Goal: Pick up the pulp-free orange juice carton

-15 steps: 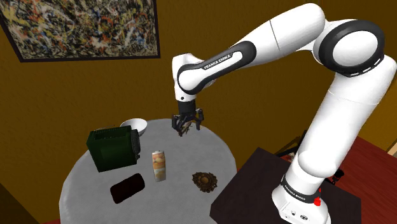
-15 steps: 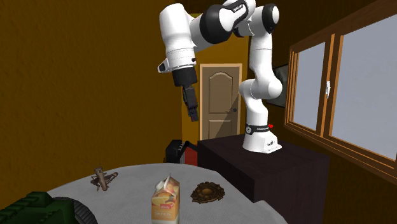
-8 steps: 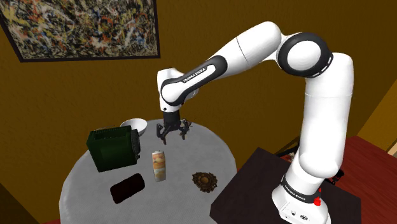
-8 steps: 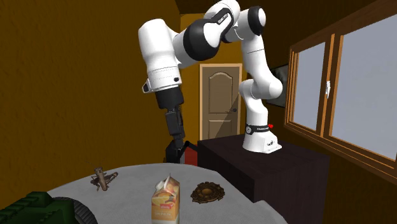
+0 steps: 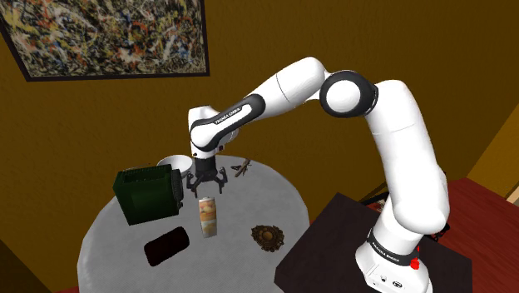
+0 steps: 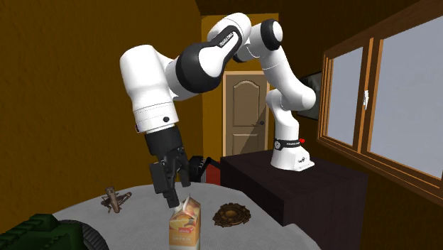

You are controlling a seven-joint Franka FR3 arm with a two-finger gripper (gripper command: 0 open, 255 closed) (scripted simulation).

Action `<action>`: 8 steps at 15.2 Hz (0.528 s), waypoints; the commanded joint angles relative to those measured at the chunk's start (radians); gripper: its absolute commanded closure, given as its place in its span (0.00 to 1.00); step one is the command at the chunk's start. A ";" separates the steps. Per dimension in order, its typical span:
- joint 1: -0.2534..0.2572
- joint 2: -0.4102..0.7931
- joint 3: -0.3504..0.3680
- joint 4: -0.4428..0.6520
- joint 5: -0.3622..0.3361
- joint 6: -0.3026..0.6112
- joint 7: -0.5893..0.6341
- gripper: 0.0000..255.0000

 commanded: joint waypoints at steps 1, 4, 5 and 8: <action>0.011 0.056 -0.007 0.064 -0.001 -0.006 0.020 0.00; 0.014 0.080 -0.010 0.060 -0.005 0.021 0.017 0.00; 0.015 0.088 -0.011 0.059 -0.006 0.030 0.015 0.00; 0.019 0.119 -0.015 0.059 -0.010 0.060 0.012 0.00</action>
